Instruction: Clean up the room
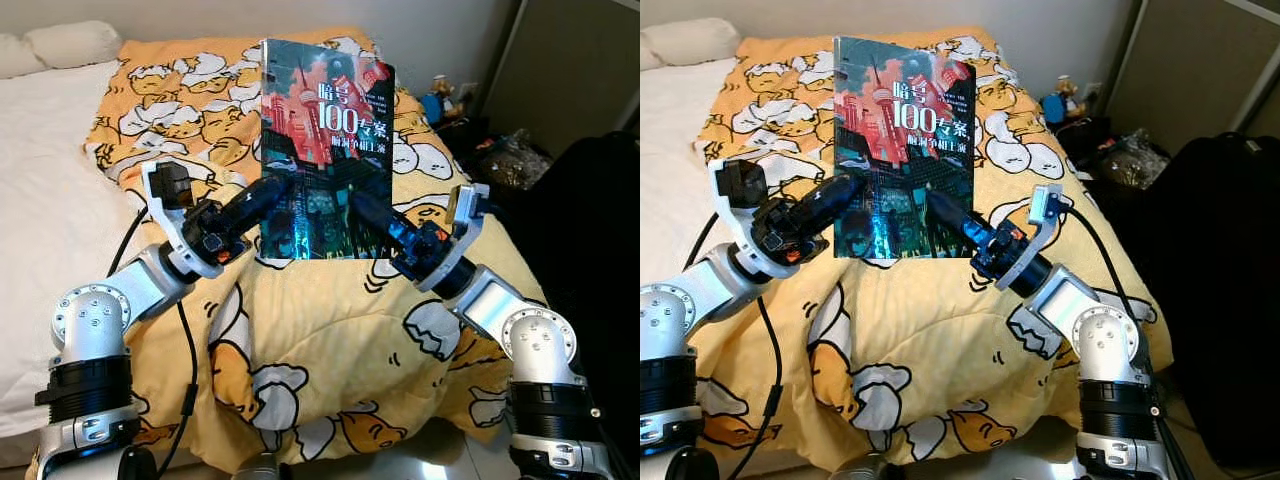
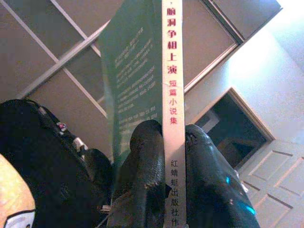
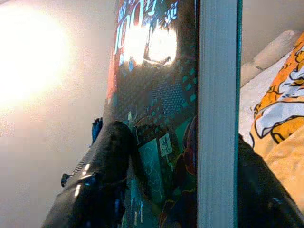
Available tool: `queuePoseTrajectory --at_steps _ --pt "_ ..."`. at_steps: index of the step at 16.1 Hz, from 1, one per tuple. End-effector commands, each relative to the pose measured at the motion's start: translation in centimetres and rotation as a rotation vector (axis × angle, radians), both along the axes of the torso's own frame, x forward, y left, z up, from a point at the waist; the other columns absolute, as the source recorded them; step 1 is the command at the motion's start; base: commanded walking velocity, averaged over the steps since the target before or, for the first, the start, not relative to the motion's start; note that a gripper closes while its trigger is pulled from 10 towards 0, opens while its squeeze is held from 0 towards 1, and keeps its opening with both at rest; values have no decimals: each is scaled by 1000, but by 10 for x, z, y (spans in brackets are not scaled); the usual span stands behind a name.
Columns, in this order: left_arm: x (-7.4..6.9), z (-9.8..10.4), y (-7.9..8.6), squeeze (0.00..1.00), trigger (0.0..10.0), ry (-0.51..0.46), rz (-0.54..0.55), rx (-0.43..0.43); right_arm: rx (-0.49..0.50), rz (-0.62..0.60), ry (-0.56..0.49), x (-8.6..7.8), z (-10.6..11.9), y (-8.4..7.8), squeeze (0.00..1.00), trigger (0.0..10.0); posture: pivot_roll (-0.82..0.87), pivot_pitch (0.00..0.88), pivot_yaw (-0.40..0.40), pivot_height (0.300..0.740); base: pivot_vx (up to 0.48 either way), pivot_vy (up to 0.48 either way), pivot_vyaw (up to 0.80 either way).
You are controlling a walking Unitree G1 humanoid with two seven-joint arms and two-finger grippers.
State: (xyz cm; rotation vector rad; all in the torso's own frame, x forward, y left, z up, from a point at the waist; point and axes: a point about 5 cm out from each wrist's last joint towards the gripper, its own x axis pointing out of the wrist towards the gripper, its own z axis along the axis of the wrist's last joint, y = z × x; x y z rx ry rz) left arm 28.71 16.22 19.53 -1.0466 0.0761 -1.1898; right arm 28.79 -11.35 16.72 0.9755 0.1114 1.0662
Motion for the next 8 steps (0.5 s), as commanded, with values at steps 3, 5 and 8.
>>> queuePoseTrajectory --at_steps 3,5,8 --pt "3 5 0 0 0 -30 22 28 21 28 -12 -3 3 1 0 0 60 0 34 740 0 0 0" --pt "3 5 0 0 0 -30 22 28 21 28 -12 -3 3 1 0 0 60 0 34 740 0 0 0" --pt "3 5 0 0 0 -30 22 28 21 28 -12 -3 3 1 0 0 60 0 34 740 0 0 0"
